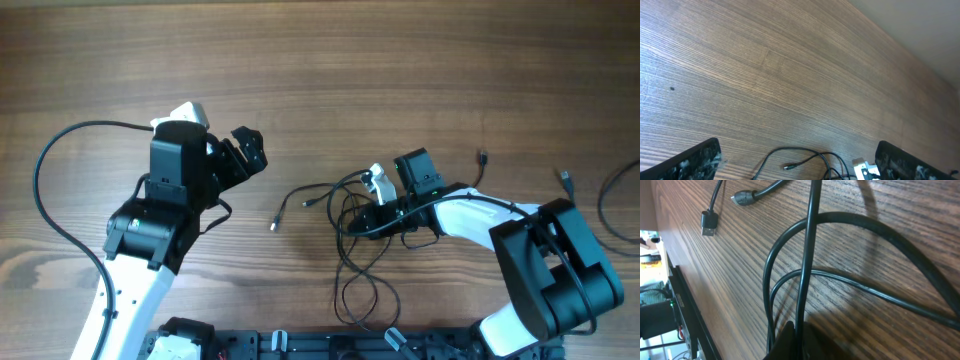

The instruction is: Untangle cables

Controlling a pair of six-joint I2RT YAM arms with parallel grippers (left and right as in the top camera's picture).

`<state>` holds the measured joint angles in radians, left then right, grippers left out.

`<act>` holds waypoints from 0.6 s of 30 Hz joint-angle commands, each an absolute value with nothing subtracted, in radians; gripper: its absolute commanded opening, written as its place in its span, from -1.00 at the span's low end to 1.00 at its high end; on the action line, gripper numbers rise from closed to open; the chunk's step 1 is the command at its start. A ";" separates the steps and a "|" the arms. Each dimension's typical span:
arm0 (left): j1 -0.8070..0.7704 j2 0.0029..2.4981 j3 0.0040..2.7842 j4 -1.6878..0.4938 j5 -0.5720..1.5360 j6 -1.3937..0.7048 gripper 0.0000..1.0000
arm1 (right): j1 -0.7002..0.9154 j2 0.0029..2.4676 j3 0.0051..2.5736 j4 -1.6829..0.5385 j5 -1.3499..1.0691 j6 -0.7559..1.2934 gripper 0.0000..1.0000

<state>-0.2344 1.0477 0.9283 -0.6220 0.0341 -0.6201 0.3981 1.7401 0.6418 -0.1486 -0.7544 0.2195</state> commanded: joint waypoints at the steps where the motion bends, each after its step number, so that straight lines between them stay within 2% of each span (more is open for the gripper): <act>1: -0.231 1.042 0.931 -0.619 0.024 -0.633 1.00 | 0.401 1.736 0.671 -0.173 -0.760 0.216 -0.91; 5: -0.231 1.042 0.931 -0.619 0.024 -0.633 1.00 | 0.398 1.644 0.784 -0.243 -0.748 0.216 -0.92; 11: -0.231 1.042 0.931 -0.619 0.024 -0.633 1.00 | 0.393 1.471 1.007 -0.343 -0.564 0.239 -0.91; 18: -0.231 1.042 0.931 -0.619 0.024 -0.633 1.00 | 0.362 1.314 1.254 -0.290 -0.318 0.270 -0.92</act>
<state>-0.2344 1.0477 0.9283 -0.6220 0.0341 -0.6201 0.3759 1.3872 1.1351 -0.3401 -0.4694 0.2428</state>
